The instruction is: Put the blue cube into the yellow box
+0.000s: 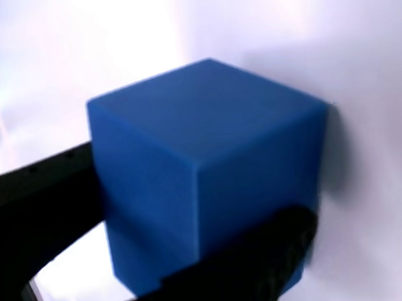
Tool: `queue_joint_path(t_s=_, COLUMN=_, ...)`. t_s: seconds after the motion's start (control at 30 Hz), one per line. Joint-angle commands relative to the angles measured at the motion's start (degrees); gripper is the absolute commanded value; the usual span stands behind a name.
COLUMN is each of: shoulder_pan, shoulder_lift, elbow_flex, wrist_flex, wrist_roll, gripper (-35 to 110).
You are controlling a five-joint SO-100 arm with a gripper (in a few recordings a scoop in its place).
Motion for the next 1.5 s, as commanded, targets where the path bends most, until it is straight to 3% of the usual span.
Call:
queue_joint_path(t_s=0.0, shoulder_pan=4.4, shoulder_lift=10.7, elbow_flex=-4.6, wrist_flex=1.1, wrist_roll=-7.6, gripper=11)
queue_joint_path(t_s=0.3, shoulder_pan=14.3, shoulder_lift=17.1, elbow_flex=-12.7, wrist_flex=0.6, wrist_roll=-21.9, gripper=10)
queue_joint_path(t_s=0.67, shoulder_pan=27.0, shoulder_lift=6.6, elbow_flex=-31.9, wrist_flex=-12.7, wrist_roll=-35.4, gripper=11)
queue_joint_path(t_s=0.9, shoulder_pan=31.0, shoulder_lift=-4.6, elbow_flex=-44.0, wrist_flex=-19.8, wrist_roll=-39.0, gripper=13)
queue_joint_path(t_s=1.47, shoulder_pan=32.8, shoulder_lift=-19.8, elbow_flex=-48.2, wrist_flex=-31.6, wrist_roll=-41.6, gripper=14)
